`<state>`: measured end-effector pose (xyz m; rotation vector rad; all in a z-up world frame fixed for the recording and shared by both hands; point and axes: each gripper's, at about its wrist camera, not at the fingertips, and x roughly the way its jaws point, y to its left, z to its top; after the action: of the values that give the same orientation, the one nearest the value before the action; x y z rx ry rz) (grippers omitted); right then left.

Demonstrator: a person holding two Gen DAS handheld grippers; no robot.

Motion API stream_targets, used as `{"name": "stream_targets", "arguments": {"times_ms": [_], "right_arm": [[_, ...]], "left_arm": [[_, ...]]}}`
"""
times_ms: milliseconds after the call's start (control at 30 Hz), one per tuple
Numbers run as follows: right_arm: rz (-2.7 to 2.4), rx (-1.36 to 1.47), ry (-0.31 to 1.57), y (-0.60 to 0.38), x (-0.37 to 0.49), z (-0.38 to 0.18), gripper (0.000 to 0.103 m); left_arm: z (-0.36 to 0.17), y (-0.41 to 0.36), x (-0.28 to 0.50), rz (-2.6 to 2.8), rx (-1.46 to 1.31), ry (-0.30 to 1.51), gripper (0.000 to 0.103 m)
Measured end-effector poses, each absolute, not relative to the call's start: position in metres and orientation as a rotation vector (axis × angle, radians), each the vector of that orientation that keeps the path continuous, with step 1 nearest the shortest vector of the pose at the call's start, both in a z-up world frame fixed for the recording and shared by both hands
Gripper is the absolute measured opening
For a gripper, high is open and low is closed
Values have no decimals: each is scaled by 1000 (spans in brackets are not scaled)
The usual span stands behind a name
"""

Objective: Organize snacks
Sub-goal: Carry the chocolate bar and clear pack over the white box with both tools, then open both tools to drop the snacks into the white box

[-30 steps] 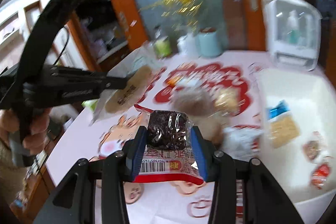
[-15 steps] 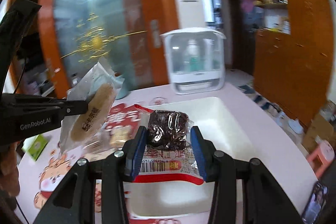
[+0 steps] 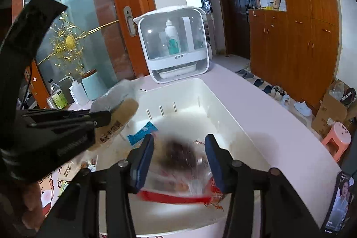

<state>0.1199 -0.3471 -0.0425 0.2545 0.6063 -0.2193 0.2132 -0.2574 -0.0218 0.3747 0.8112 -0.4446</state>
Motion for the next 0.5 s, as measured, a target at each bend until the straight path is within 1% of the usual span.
{"name": "stream_targets", "arguments": {"times_ms": [33, 67, 100, 133, 167, 200, 300, 500], "right_arm": [[-219, 251, 612, -347, 121, -44, 54], [-222, 249, 617, -346, 122, -46, 58], [-233, 248, 621, -346, 123, -47, 60], [-237, 252, 623, -346, 123, -49, 62], [-234, 261, 623, -347, 124, -50, 64], [-229, 282, 618, -348, 123, -50, 66], [-203, 308, 613, -347, 120, -51, 67], [-200, 272, 594, -333, 115, -44, 67]], "left_arm": [[-24, -257, 213, -450, 384, 814, 22], [-26, -256, 213, -449, 389, 816, 29], [-27, -254, 213, -437, 386, 808, 53], [-26, -252, 212, -425, 383, 797, 79], [-23, -249, 210, -402, 381, 775, 83], [-20, -246, 205, -367, 388, 733, 85], [-14, -239, 195, -350, 387, 699, 85], [0, -218, 176, -296, 359, 656, 86]]}}
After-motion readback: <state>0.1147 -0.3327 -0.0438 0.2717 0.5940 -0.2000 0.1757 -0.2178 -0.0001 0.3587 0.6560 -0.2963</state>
